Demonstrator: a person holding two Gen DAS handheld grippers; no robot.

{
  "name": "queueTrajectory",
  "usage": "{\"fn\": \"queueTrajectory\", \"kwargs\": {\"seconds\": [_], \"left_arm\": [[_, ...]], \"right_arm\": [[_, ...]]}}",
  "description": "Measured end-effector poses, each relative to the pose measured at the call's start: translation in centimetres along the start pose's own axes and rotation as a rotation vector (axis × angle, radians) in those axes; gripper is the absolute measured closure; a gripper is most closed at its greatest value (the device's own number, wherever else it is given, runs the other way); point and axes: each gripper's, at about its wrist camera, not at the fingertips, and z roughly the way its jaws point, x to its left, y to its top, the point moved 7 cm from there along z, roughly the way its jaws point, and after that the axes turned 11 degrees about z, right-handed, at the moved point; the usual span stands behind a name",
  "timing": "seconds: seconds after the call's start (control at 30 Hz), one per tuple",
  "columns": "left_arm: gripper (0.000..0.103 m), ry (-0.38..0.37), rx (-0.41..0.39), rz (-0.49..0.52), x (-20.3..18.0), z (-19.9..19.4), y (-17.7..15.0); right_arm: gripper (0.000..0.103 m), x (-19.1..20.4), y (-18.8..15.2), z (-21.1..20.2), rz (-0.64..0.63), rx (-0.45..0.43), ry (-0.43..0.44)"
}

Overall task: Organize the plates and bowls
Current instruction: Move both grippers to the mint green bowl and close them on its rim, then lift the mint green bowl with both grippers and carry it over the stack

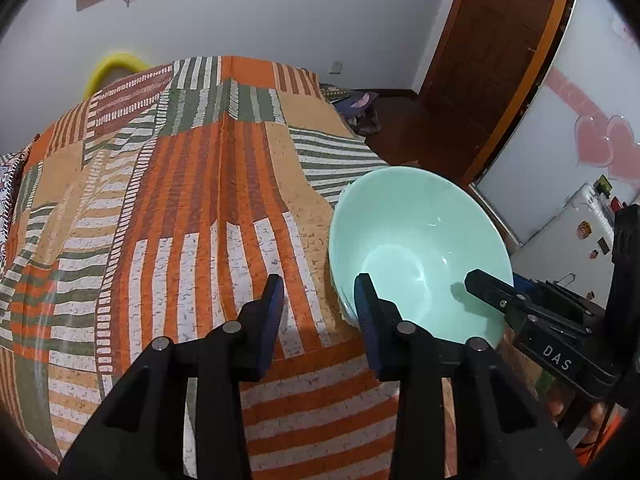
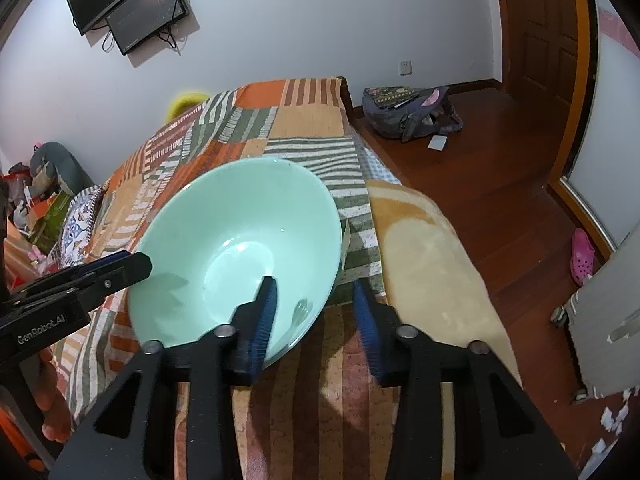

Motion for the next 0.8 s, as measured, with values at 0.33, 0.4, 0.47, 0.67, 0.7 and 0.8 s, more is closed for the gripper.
{"fn": "queueTrajectory", "kwargs": {"seconds": [0.33, 0.4, 0.47, 0.67, 0.7, 0.8], "left_arm": [[0.091, 0.010, 0.029, 0.100, -1.8, 0.3, 0.0], [0.091, -0.014, 0.045, 0.078, -1.7, 0.3, -0.1], [0.091, -0.031, 0.055, 0.065, -1.7, 0.0, -0.2], [0.091, -0.022, 0.025, 0.056, -2.0, -2.3, -0.3], [0.091, -0.026, 0.021, 0.051, -1.9, -2.9, -0.3], [0.091, -0.031, 0.007, 0.039, -1.9, -4.6, -0.4]], "right_arm": [[0.082, 0.6, 0.1, -0.1, -0.018, -0.002, -0.007], [0.082, 0.5, 0.1, -0.5, -0.005, 0.004, 0.002], [0.082, 0.7, 0.2, -0.8, -0.007, 0.003, -0.003], [0.082, 1.8, 0.2, -2.2, -0.028, -0.022, -0.013], [0.082, 2.1, 0.2, -2.5, -0.033, -0.028, -0.015], [0.082, 2.8, 0.0, -3.7, -0.037, -0.037, -0.005]]}}
